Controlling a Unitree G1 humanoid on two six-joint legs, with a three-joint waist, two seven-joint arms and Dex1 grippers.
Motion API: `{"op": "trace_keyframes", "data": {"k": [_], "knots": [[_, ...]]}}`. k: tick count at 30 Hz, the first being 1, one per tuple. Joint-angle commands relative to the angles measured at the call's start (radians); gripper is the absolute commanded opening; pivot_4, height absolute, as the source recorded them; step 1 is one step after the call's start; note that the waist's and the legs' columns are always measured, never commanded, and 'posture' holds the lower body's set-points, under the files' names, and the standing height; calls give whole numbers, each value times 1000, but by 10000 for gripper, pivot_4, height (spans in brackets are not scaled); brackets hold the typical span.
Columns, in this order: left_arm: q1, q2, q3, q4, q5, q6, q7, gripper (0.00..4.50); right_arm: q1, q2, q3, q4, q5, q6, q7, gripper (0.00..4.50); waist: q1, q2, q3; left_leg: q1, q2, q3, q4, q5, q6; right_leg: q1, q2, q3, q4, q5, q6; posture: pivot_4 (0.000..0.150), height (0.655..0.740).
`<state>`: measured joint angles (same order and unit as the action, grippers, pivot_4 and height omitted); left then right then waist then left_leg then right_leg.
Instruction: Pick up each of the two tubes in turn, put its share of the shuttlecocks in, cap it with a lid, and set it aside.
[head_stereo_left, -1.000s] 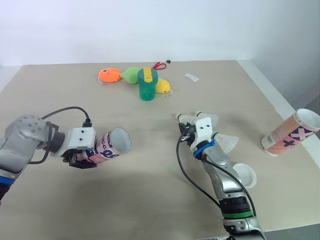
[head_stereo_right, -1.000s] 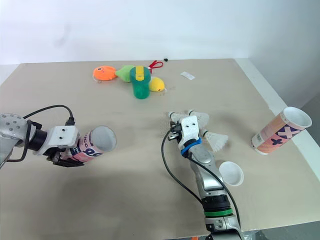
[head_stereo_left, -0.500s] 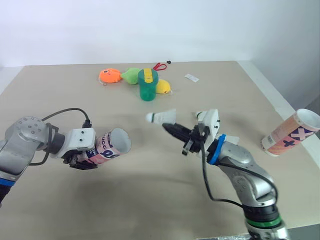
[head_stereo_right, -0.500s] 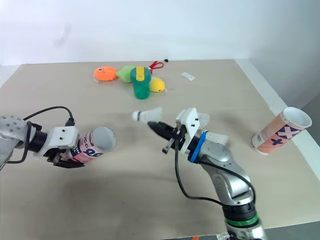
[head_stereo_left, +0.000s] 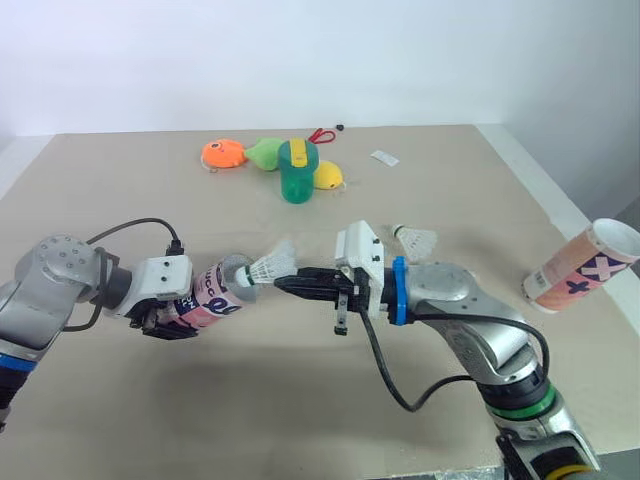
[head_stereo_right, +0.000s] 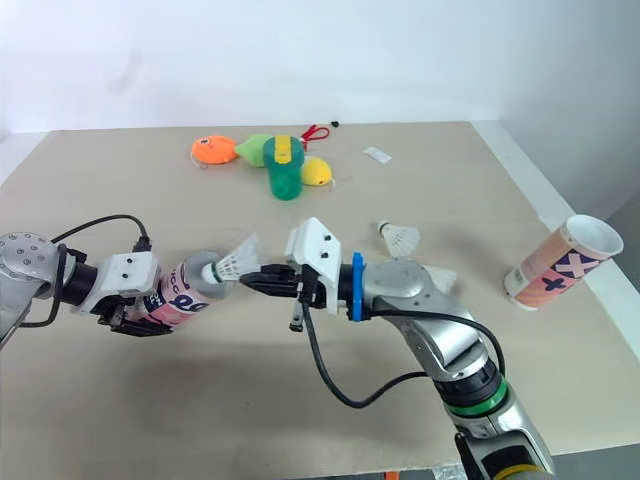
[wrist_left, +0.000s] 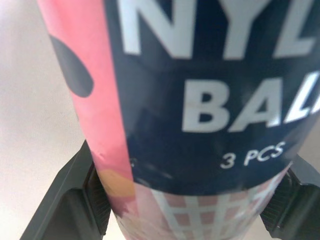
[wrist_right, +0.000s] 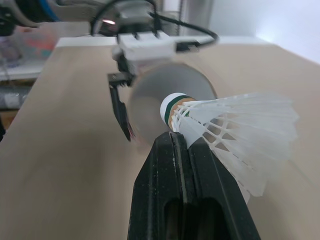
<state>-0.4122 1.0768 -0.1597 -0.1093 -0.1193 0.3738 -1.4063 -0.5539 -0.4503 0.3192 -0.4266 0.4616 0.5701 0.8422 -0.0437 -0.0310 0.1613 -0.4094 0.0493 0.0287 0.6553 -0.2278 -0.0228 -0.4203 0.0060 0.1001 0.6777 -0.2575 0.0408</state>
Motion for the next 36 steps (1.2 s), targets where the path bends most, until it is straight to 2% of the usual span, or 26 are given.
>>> {"op": "trace_keyframes", "data": {"k": [1,3,6,9,11,16,18,22,28,36], "knots": [[22,-12,-42,-5,1,3,-23,33713,-17,13,4,-9,-5,-14,16,6433,0,0,0,0,0,0,0,0,0,0,0,0,0,0,0,1500,7400],[23,-11,-44,-3,3,1,-24,33713,-7,22,-8,-23,10,-1,9,12863,0,0,0,0,0,0,0,0,0,0,0,0,0,0,0,1500,7400],[19,-13,-46,-1,3,2,-28,33713,29,34,-47,-58,35,15,-26,28628,0,0,0,0,0,0,0,0,0,0,0,0,2,-1,0,1500,7400],[14,-13,-52,4,0,4,-40,33713,92,52,-97,-99,17,-8,-102,40488,0,0,0,0,-1,0,0,0,0,0,-1,0,2,-1,0,1500,7400],[12,-12,-55,6,1,3,-47,33713,146,63,-133,-126,-28,-54,-172,43658,0,0,0,0,-1,0,0,0,0,0,-1,0,2,-2,0,1500,7400],[-21,-31,-72,23,9,-7,-57,33713,484,102,-268,-244,-251,-266,-414,43658,6,0,-2,0,-3,0,-1,-1,-1,0,-3,-1,3,-5,1,1500,7400],[-27,-40,-79,19,8,-4,-57,33713,633,126,-329,-274,-301,-328,-478,43658,14,1,-3,0,-4,0,-1,-1,-1,0,-4,-1,3,-5,2,1500,7400],[-27,-50,-86,16,9,-3,-62,33713,810,162,-416,-304,-372,-403,-567,43658,16,4,-4,0,-5,2,-1,-2,-2,0,-6,1,3,-6,4,1500,7400],[-33,-61,-89,17,16,2,-64,33713,859,212,-466,-292,-449,-401,-671,43658,14,4,-5,5,-6,3,1,0,-1,4,-7,3,3,-5,0,1500,7400],[-15,-68,-76,-13,12,30,-45,33713,790,288,-486,-226,-340,-174,-710,43658,13,5,-6,5,-6,2,1,1,0,4,-7,3,3,-6,-1,1500,7400]]}}
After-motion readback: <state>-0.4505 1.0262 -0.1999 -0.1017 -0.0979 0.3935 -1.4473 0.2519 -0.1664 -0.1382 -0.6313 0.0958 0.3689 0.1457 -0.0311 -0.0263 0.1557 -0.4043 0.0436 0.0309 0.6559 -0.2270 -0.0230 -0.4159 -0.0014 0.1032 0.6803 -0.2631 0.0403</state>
